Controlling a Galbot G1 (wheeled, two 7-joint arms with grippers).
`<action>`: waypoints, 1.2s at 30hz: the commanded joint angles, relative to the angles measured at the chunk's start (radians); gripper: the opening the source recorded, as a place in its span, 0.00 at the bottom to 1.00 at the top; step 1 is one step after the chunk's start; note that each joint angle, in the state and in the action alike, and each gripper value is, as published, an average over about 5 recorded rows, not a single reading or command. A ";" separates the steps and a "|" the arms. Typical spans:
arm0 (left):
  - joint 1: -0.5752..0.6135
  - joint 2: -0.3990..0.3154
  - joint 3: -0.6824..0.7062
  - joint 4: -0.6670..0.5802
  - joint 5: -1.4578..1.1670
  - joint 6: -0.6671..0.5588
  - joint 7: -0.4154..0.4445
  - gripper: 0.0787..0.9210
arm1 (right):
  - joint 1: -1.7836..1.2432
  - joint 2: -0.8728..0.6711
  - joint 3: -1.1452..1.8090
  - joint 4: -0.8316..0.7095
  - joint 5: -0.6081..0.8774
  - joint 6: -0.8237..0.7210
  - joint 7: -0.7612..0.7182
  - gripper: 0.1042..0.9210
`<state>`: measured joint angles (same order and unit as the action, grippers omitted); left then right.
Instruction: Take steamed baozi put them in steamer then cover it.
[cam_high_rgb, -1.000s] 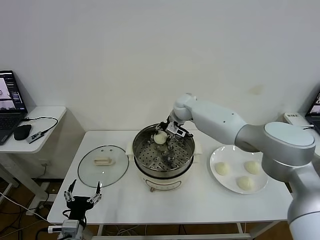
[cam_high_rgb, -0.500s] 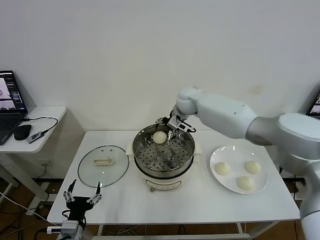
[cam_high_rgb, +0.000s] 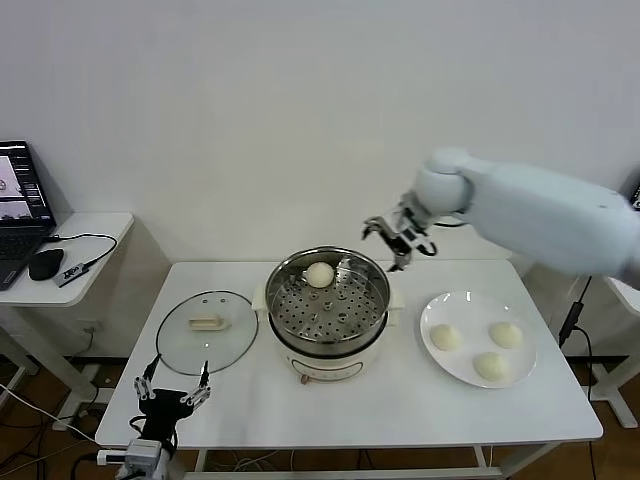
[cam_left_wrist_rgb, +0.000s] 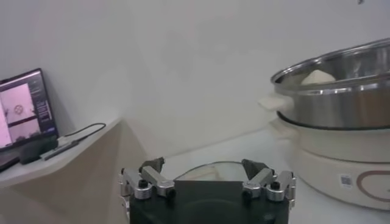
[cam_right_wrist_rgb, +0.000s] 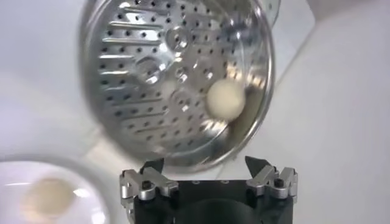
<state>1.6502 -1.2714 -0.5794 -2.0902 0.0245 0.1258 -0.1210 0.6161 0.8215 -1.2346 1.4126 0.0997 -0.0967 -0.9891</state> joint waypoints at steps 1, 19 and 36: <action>-0.005 0.014 0.011 0.002 0.000 -0.011 0.002 0.88 | -0.047 -0.358 0.056 0.201 0.028 -0.174 -0.026 0.88; -0.030 0.039 -0.005 0.050 -0.004 -0.007 0.004 0.88 | -0.628 -0.261 0.439 -0.063 -0.189 -0.171 -0.007 0.88; -0.032 0.036 -0.017 0.072 -0.006 -0.005 0.003 0.88 | -0.700 -0.032 0.482 -0.290 -0.259 -0.132 -0.002 0.88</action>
<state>1.6187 -1.2359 -0.5951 -2.0207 0.0188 0.1217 -0.1180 -0.0166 0.7053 -0.7947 1.2263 -0.1274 -0.2308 -0.9925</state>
